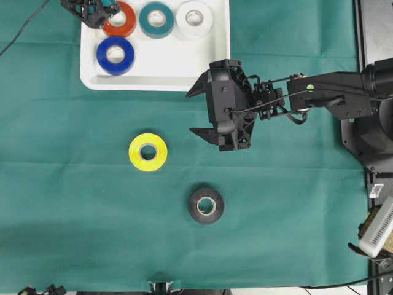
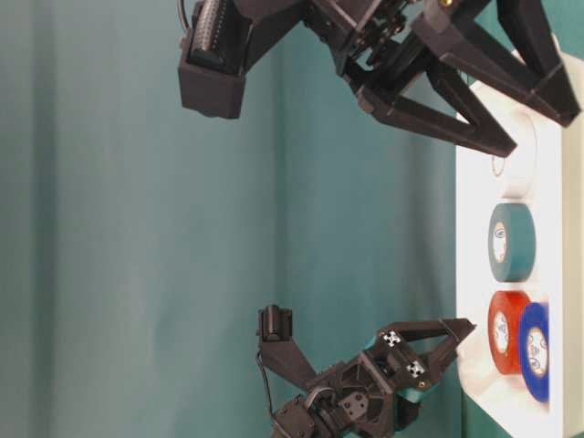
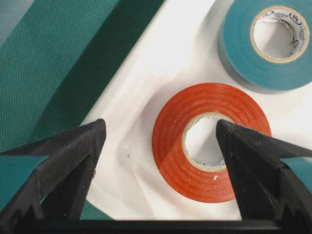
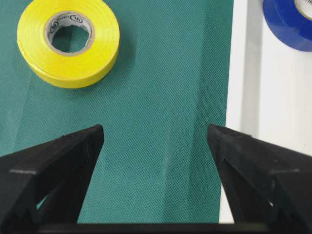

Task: Put the tape alternately from left to right into the white case.
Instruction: 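Withdraw the left gripper back to the left side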

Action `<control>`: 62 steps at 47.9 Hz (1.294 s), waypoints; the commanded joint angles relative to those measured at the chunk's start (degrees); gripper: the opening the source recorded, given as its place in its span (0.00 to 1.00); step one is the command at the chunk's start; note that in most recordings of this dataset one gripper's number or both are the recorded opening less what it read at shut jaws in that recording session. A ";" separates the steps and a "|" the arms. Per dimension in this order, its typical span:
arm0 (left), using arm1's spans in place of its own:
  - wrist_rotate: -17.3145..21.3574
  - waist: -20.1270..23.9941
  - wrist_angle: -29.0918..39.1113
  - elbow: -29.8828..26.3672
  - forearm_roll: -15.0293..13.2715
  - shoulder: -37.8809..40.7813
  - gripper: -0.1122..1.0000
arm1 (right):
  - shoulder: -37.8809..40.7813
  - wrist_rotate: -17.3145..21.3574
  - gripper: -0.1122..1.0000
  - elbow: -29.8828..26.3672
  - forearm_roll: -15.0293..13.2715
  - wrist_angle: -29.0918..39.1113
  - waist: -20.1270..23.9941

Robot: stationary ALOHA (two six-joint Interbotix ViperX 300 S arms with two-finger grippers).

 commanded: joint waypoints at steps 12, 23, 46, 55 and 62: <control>0.09 -4.83 -0.35 1.67 0.09 -4.83 1.00 | -0.79 0.09 0.82 -0.44 0.09 -0.26 0.09; 0.00 -10.90 -0.35 5.19 0.09 -10.02 1.00 | -0.79 0.00 0.82 -0.44 0.09 -0.44 0.09; -0.26 -23.91 -0.79 11.25 0.09 -15.12 1.00 | -0.79 0.00 0.82 -0.53 0.09 -0.44 0.09; -0.44 -28.13 -0.88 13.10 0.09 -16.35 1.00 | -0.79 0.09 0.82 -0.44 0.09 -0.53 0.09; -0.44 -31.03 -0.88 13.89 0.09 -17.05 1.00 | -0.79 0.09 0.82 -0.44 0.09 -0.44 0.09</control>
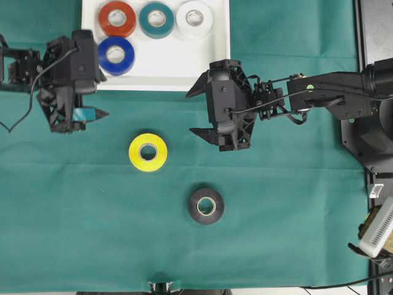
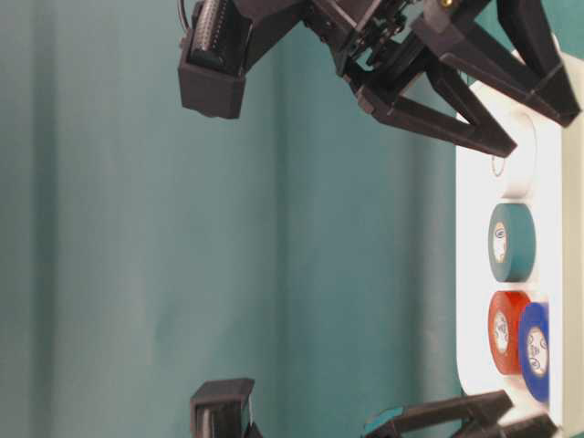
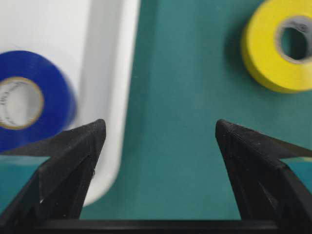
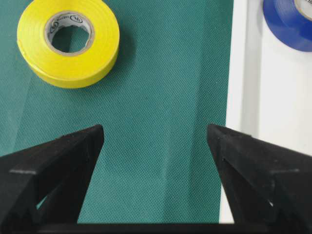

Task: Put the tape alternately from left to right into the white case.
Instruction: 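Withdraw the left gripper back to the left side, then move the right gripper to the yellow tape roll and grasp it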

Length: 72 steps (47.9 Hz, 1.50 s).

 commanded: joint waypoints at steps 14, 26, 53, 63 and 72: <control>0.00 -3.78 -1.58 1.41 0.09 -2.90 1.00 | -0.79 0.18 0.82 -0.44 0.09 -0.44 0.09; 0.09 -3.78 -3.08 1.58 0.09 -2.55 1.00 | -0.79 0.18 0.82 -0.62 0.09 -0.53 0.09; 0.09 -3.69 -3.08 1.58 0.09 -2.46 1.00 | 6.50 2.90 0.82 -8.79 0.09 0.09 2.99; 0.09 -3.78 -3.08 1.32 0.09 -2.37 1.00 | 10.28 3.08 0.82 -12.39 0.09 1.05 3.43; 0.09 -3.78 -3.08 1.67 0.09 -2.46 1.00 | 12.83 3.08 0.82 -15.73 0.09 3.08 3.69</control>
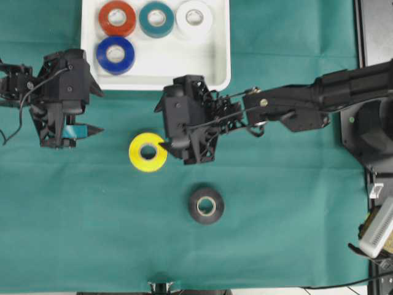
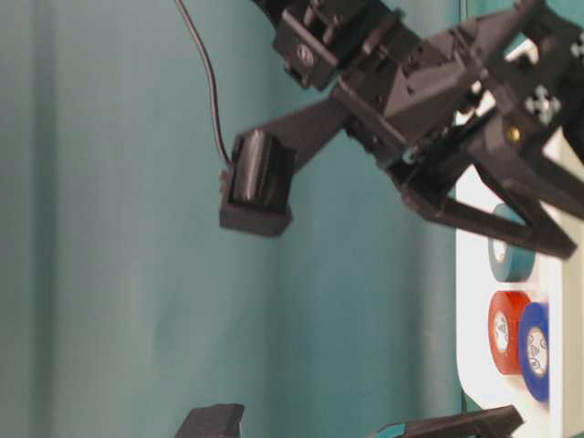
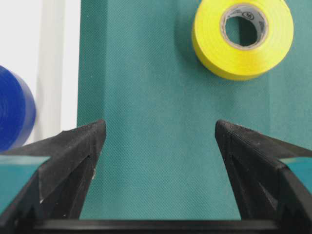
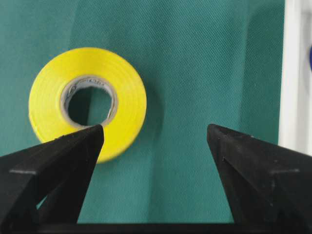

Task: Put the tape alternately from left to right into the white case.
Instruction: 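Move the right gripper to the yellow tape roll and grasp it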

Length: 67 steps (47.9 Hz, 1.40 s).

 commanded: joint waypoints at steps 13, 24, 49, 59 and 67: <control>0.09 0.00 -0.44 -0.09 0.09 -0.62 1.00 | 1.85 2.29 0.82 -4.75 0.09 1.05 0.53; 0.09 -0.09 -0.44 -0.09 0.09 -0.62 1.00 | 2.46 4.48 0.82 -4.83 0.18 1.05 0.62; 0.00 -0.09 -0.44 0.18 0.09 -0.62 1.00 | 8.53 6.94 0.82 -10.28 0.09 8.17 1.05; 0.00 -0.09 -0.44 0.44 0.09 -0.62 1.00 | 10.46 6.94 0.82 -12.66 0.09 9.67 1.05; 0.00 0.00 -0.44 0.53 0.09 -0.62 1.00 | 10.90 6.94 0.82 -13.10 0.09 10.11 0.97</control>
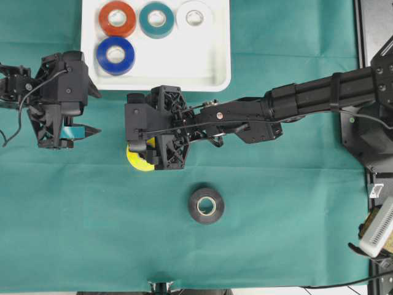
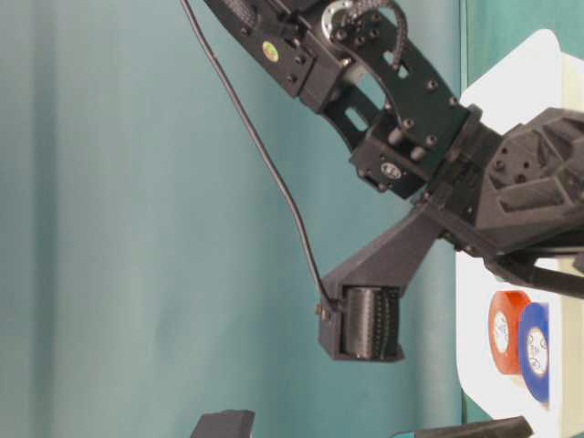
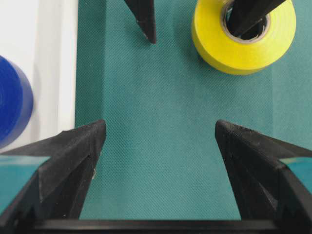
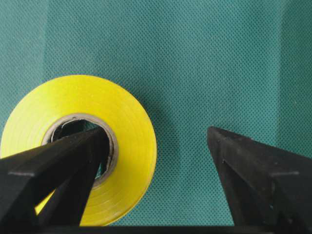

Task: Put the tape alternately from left to right into the white case.
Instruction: 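Move the right gripper to the yellow tape roll and grasp it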

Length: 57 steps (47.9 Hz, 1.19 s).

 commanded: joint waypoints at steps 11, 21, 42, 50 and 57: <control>0.09 -0.09 -0.44 -0.53 0.09 -0.70 1.00 | -0.97 0.18 0.74 -1.14 0.09 0.09 0.09; 0.00 0.00 -0.44 -0.62 0.09 -0.62 1.00 | -1.23 0.09 0.24 -1.05 -0.09 0.18 0.88; 0.00 -0.09 -0.44 -0.70 0.09 -0.62 1.00 | -4.75 0.09 0.13 -0.09 -0.18 2.29 2.20; 0.00 -0.09 -0.44 -0.62 0.09 -0.62 1.00 | -9.58 0.18 0.12 1.41 -0.18 4.04 2.37; 0.00 0.00 -0.44 -0.53 0.09 -0.70 1.00 | -12.04 0.26 0.12 2.90 -0.35 4.13 2.37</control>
